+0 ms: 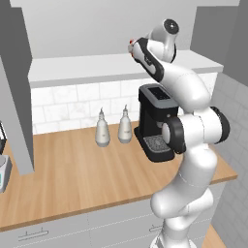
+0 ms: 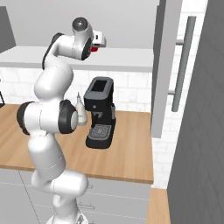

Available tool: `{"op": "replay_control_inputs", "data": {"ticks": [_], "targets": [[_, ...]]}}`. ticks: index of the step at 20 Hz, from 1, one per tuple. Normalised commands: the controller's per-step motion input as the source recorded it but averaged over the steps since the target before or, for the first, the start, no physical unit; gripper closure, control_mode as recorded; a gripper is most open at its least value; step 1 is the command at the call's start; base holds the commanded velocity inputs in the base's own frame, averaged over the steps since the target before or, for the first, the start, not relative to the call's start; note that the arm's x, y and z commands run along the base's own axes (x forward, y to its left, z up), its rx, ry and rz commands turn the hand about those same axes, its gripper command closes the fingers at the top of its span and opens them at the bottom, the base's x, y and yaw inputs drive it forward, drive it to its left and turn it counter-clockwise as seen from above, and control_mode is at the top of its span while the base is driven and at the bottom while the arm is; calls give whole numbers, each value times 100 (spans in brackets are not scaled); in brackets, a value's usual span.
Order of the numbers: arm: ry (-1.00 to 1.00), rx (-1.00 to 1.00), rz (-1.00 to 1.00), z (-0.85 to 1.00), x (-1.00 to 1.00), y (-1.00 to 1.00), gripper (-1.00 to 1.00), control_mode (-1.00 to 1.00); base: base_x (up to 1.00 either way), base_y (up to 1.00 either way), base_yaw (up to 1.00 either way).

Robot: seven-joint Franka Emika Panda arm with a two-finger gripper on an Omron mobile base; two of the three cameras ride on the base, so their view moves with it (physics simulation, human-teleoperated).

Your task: Gather all objects into one cabinet and sort the glasses and bowls to opposite sides.

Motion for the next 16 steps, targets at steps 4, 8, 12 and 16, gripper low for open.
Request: {"op": "replay_control_inputs", "data": {"ticks": [4,8,12,16], "targets": [[0,0,0,0,11,0,-100,-100,0,0,0],[0,0,0,0,27,0,-100,-100,0,0,0],[0,0,0,0,25,0,-100,-100,0,0,0],[0,0,0,0,12,0,-100,-100,0,0,0]]}}
